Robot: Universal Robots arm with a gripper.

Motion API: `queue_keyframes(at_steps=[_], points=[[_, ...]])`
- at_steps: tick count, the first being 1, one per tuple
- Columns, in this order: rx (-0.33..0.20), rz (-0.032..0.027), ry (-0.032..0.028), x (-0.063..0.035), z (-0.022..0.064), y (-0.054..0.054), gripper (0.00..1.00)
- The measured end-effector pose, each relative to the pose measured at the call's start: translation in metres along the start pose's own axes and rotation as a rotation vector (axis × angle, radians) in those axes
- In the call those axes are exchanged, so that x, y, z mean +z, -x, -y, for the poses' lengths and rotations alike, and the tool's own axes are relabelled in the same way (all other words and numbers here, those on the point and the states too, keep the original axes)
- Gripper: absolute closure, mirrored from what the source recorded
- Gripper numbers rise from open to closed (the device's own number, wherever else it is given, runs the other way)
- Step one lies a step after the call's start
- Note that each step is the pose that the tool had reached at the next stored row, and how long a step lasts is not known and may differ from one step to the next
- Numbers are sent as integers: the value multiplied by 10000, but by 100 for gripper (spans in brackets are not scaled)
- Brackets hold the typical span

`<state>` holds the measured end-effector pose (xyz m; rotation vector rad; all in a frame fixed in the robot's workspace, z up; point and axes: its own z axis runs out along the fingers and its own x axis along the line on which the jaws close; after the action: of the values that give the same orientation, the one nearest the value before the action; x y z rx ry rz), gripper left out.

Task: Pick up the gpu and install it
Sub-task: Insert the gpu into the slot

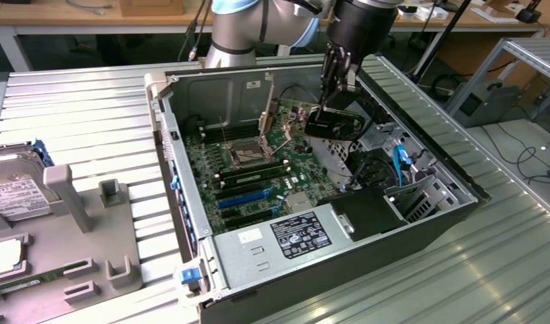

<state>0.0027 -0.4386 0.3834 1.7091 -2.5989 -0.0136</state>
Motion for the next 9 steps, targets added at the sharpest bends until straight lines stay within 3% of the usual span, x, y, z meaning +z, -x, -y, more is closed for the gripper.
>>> queue_keyframes(at_steps=[9], points=[[-949,-23,-20,0,0,0,73]])
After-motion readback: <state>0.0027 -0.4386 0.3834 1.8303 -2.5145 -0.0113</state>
